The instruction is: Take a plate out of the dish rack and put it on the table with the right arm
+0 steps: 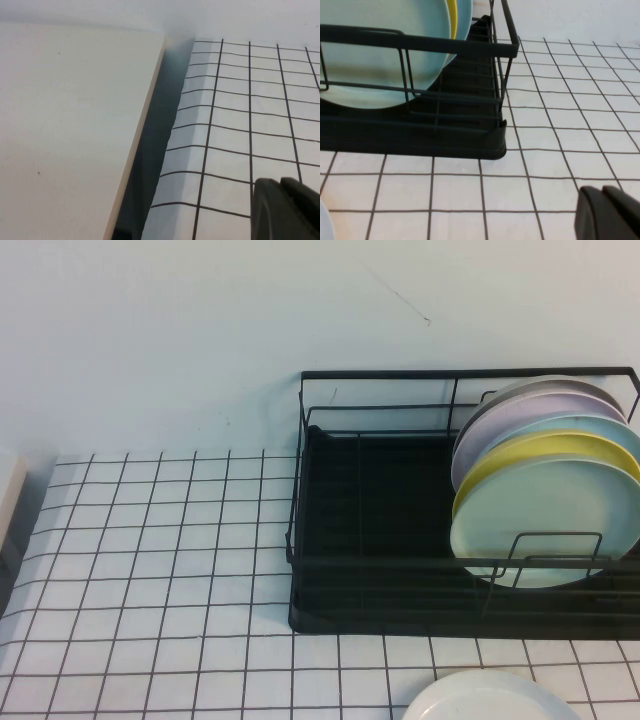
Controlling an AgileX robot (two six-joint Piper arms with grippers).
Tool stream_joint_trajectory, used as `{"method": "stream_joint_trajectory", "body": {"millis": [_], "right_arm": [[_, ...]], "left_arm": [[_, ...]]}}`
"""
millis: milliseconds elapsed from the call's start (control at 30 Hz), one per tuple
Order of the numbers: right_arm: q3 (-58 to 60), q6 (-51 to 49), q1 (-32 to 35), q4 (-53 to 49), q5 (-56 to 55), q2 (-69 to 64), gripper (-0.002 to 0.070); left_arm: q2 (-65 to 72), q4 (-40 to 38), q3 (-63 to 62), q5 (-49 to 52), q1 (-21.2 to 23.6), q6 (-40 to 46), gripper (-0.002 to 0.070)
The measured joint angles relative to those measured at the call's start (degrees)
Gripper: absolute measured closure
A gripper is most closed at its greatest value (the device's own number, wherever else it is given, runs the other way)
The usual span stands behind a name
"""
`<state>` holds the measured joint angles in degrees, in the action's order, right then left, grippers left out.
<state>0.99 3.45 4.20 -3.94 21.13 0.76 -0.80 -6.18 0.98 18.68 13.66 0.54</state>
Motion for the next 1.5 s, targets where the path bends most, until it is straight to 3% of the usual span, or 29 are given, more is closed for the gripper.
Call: {"method": "stream_joint_trajectory", "body": {"millis": [333, 667, 1500], "right_arm": [[0.0, 0.0, 0.0, 0.0, 0.0, 0.0, 0.0678], [0.0, 0.0, 0.0, 0.0, 0.0, 0.0, 0.0678], [0.0, 0.0, 0.0, 0.0, 0.0, 0.0, 0.0678]], "left_arm": [[0.0, 0.0, 0.0, 0.0, 0.0, 0.0, 0.0678], [0.0, 0.1, 0.0, 0.0, -3.1, 0.0, 0.0678], [0.0, 0.1, 0.0, 0.0, -3.1, 0.0, 0.0678]]}}
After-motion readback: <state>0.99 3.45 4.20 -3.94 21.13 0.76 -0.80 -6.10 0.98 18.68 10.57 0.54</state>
